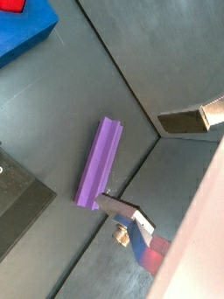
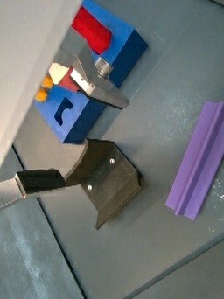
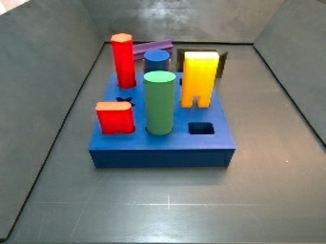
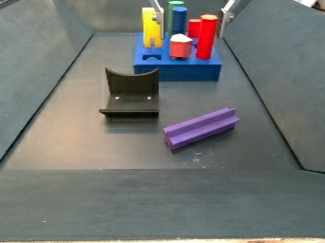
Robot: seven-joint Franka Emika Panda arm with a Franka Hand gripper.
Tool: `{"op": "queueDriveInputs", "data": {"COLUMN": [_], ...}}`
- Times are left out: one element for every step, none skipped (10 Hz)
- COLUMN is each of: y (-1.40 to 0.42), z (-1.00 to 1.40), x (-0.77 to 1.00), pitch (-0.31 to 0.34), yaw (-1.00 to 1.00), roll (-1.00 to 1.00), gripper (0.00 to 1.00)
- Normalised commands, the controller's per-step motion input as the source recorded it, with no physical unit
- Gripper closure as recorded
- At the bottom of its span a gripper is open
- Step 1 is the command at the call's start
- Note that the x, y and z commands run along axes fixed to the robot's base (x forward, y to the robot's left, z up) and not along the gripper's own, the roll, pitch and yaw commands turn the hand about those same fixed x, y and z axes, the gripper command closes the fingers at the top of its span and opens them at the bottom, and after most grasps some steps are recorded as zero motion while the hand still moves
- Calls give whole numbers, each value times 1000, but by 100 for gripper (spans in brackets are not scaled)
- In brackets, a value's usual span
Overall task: Pick up the star object. Move up. Place the star object on the fixture. Regrasp the star object. Move to above the board. Insert the star object.
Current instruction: Pick up the star object.
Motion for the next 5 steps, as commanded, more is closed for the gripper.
{"op": "queueDriveInputs", "data": {"y": [-109,389,49,49,189], "z": [0,-240,-469,-531,-726], "x": [0,-349,-206,-226,-423], "pitch": [0,-17,0,0,0], "yaw": [0,-546,-929,-897,-729], "roll": [60,0,0,-11,-57], "gripper": [0,0,0,0,0]}}
